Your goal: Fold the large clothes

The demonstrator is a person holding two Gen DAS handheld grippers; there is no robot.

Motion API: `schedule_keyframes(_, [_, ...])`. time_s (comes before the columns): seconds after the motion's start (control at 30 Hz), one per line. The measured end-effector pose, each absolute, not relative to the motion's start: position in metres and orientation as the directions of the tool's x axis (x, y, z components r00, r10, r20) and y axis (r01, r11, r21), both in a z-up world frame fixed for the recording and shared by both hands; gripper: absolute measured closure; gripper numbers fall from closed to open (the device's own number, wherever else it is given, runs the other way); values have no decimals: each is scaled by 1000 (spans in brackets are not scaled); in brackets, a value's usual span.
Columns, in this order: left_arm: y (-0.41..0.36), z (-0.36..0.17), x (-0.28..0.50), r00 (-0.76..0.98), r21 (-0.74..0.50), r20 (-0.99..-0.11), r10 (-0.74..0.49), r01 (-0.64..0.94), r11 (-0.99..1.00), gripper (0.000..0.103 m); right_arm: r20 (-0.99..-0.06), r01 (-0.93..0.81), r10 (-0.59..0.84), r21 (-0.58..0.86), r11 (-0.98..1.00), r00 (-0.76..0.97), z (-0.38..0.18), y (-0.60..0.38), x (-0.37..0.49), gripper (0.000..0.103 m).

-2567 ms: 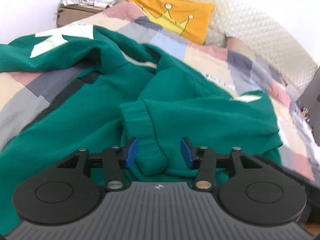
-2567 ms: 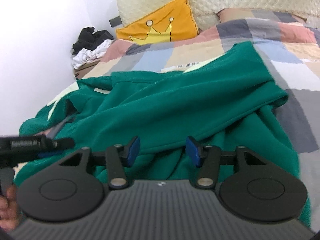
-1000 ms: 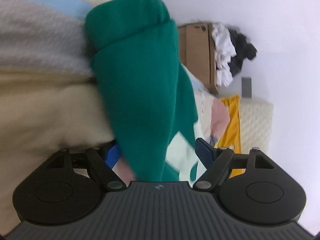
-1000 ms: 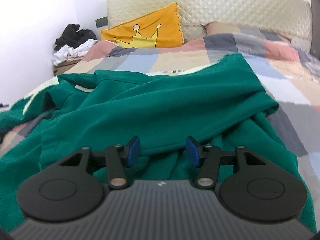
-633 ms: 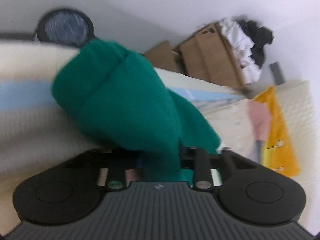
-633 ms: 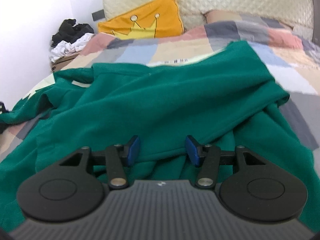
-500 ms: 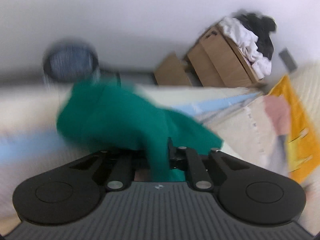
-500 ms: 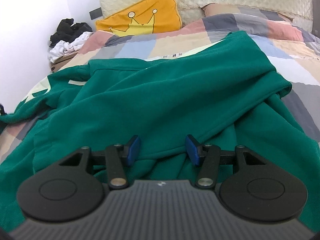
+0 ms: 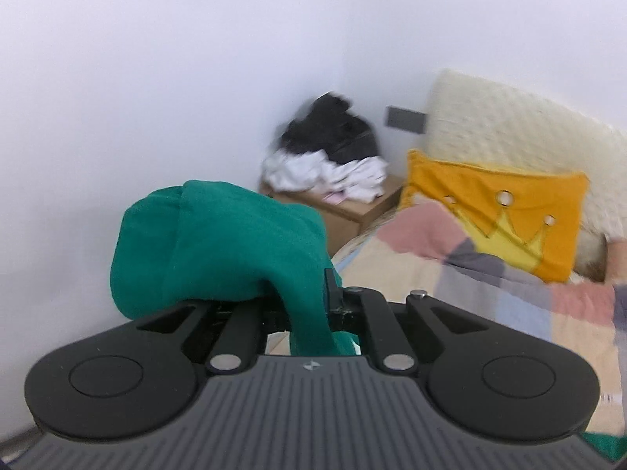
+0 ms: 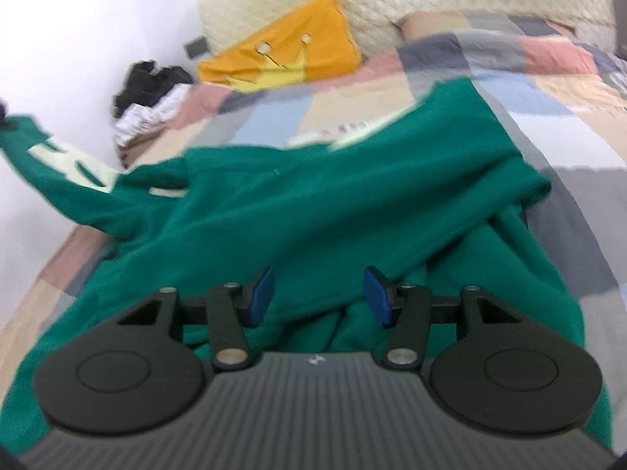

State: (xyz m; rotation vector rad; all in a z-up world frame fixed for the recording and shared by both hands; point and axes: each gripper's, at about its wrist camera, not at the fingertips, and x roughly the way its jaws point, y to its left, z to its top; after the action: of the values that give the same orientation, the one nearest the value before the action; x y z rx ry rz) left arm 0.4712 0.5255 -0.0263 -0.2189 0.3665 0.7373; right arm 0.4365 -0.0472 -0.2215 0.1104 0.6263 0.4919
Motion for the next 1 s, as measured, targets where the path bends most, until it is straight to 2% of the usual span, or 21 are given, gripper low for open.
schedule_keyframes(0.23, [401,9,493,739,-11,-356,572,-615,788,93,-465,-455,550,309,835,694,-202,-79,430,49])
schedule_keyframes(0.53, [212,-14,511,829,152,-367,422,-394,907,93,-415,-386,550,417,823,725,-186,-134,439,48])
schedule_keyframes(0.8, [80,-106,504,865,171,-430,258,-203,964,93,-379,-321,551,520,791,744,-183,-179,450,48])
schedule_keyframes(1.0, [51,-197,510,814,122,-550,187,-143,982,93,-362,-277,555,590,758,749,-185,-202,457,48])
